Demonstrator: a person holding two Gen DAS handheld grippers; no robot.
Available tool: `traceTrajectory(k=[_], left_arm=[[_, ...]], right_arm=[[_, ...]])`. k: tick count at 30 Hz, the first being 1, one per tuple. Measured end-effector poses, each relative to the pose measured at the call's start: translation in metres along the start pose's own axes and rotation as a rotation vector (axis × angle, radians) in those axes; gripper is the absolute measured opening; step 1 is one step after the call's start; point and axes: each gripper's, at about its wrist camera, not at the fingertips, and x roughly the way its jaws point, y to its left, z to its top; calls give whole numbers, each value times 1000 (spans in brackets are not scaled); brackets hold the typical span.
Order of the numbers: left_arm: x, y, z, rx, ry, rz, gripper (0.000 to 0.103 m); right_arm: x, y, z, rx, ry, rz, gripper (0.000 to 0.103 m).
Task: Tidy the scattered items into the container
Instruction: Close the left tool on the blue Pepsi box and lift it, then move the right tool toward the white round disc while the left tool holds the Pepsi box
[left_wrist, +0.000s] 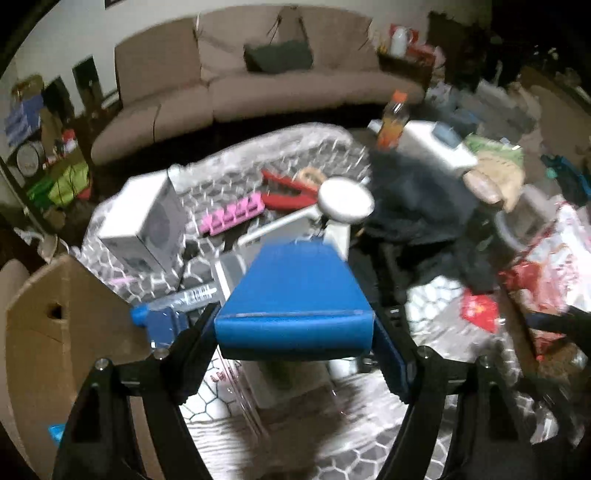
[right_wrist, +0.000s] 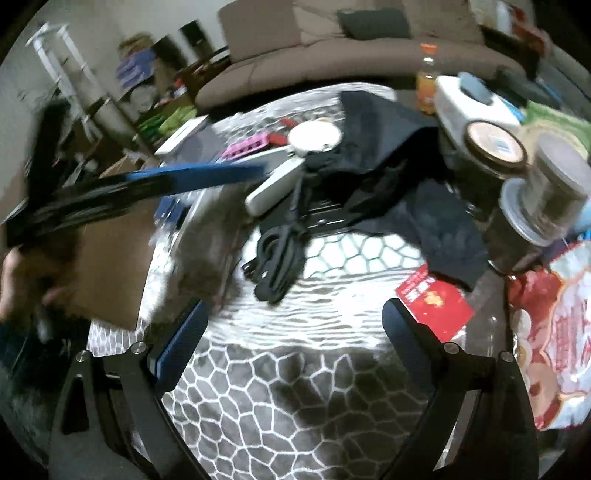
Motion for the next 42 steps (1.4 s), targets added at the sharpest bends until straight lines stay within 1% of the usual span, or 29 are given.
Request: traceTrajectory(k=[2,4,6,9,11,13,16,19,20,23,25,26,30,34,38,40,42], left_arm=[[-32,-5,-1,16,-64,5,77],[-67,-13,-9,39,-131,16,77],[-101,-22,-34,50,-189,11,77],[-135,-33,-77,43,-247,12,77],[-151,-43,-103,48,-281,34,77],[-158,-53,-127,66,-284,47,78],[-131,-56,-151,29,-211,-19,78],[-102,-50,-160,-9,-111,-71,78],[-94,-49,-163,-9,-97,-69,78],[-81,-48,-167,17,-119,-24,78],[-77,-47,-169,11,-171,-20,79],[-77,-48,-170,15,-182,-17,79],[-74,-51,-179,36,-216,1,80],[-61,-50,-192,1,-238,22,81],[-43,-53,-203,3,-205,29,81],[-38,-52,-209,-29,-193,25,80],[-41,-48,-210,-67,-196,17,79]], right_arm=[[-3,-7,2,34,-16,15,95],[-8,-10,4,47,-41,24,95],[-12,-9,5,41,-60,25,95],[-18,0,5,-11,-91,19,95],[-16,5,5,-26,-88,21,95],[-14,11,5,-41,-84,23,95],[-10,18,5,-62,-74,26,95],[-1,26,4,-70,-53,34,95],[2,28,3,-75,-44,39,95],[9,38,0,-110,-24,42,95],[13,44,-3,-145,-14,33,95],[15,47,-4,-161,-9,29,95],[19,45,-7,-167,14,29,95],[22,40,-5,-150,27,25,95],[24,39,-4,-142,32,20,95],[25,39,-3,-144,33,18,95],[24,39,-2,-162,22,13,95]])
